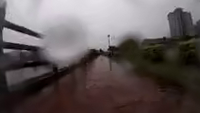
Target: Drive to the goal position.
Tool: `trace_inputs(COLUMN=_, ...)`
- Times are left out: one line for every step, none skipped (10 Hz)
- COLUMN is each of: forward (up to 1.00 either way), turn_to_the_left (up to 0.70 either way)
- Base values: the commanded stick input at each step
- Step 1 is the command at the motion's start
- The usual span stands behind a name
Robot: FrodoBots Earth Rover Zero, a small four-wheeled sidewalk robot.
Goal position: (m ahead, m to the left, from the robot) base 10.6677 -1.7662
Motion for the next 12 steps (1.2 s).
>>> trace_inputs(forward=1.00, turn_to_the_left=0.00)
trace_inputs(forward=1.00, turn_to_the_left=-0.39)
trace_inputs(forward=1.00, turn_to_the_left=-0.38)
trace_inputs(forward=1.00, turn_to_the_left=-0.25)
trace_inputs(forward=1.00, turn_to_the_left=0.00)
trace_inputs(forward=1.00, turn_to_the_left=0.00)
trace_inputs(forward=1.00, turn_to_the_left=0.00)
trace_inputs(forward=1.00, turn_to_the_left=0.00)
trace_inputs(forward=1.00, turn_to_the_left=0.00)
trace_inputs(forward=1.00, turn_to_the_left=0.00)
trace_inputs(forward=1.00, turn_to_the_left=0.00)
trace_inputs(forward=1.00, turn_to_the_left=0.00)
